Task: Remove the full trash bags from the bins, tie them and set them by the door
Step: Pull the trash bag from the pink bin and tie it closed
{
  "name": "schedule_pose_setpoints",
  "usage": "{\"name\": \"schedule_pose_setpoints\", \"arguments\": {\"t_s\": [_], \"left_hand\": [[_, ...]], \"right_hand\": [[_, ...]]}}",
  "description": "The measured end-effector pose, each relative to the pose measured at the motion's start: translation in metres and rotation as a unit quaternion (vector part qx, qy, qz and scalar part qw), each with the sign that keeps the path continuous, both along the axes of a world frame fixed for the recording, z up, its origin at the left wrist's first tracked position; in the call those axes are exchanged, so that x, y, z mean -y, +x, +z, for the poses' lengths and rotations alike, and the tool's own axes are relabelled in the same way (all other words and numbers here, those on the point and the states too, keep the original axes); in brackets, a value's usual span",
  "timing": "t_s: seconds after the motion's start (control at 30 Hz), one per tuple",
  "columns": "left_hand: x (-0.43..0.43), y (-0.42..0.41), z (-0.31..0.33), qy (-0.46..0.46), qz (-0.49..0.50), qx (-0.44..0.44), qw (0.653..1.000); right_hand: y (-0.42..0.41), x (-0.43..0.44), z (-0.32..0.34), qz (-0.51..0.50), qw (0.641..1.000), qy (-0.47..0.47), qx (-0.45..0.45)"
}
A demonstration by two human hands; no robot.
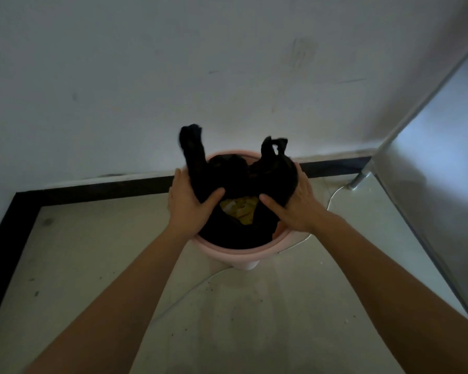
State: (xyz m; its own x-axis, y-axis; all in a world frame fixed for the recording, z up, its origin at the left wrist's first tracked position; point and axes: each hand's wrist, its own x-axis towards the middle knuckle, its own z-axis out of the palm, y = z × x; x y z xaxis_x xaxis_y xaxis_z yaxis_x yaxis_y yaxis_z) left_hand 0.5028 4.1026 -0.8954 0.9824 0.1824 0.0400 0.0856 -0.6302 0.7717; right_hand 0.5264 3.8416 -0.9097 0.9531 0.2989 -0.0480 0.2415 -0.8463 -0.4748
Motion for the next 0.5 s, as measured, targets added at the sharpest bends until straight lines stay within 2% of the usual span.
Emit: {"name": "schedule_pose_setpoints", "arguments": {"t_s": [0.07,0.13,0.17,0.2,0.27,0.33,0.4,0.5], "left_hand": [[0.005,0.011,0.012,-0.044,0.001,0.005,0.999],[0.015,0.01,0.04,-0.191,0.044,-0.003,0.981],[0.017,0.01,0.051,-0.278,0.081,-0.014,0.957],[0.019,0.011,0.066,-0.339,0.118,-0.007,0.934],[0.017,0.013,0.099,-0.419,0.161,0.041,0.893],[0.008,0.018,0.139,-0.503,0.178,0.088,0.841],[-0.007,0.021,0.183,-0.526,0.177,0.126,0.822],[-0.042,0.015,0.247,-0.488,0.147,0.213,0.833]], "right_hand": [[0.009,-0.017,0.007,0.011,0.999,0.046,0.026],[0.016,-0.037,0.019,-0.001,0.989,0.137,0.061],[0.016,-0.047,0.032,-0.032,0.977,0.205,0.055],[0.016,-0.056,0.046,-0.083,0.956,0.28,0.034],[0.019,-0.07,0.079,-0.176,0.885,0.431,0.009],[0.029,-0.085,0.12,-0.198,0.816,0.542,0.03],[0.039,-0.102,0.169,-0.181,0.779,0.598,0.05],[0.046,-0.139,0.242,-0.139,0.741,0.656,0.034]]}}
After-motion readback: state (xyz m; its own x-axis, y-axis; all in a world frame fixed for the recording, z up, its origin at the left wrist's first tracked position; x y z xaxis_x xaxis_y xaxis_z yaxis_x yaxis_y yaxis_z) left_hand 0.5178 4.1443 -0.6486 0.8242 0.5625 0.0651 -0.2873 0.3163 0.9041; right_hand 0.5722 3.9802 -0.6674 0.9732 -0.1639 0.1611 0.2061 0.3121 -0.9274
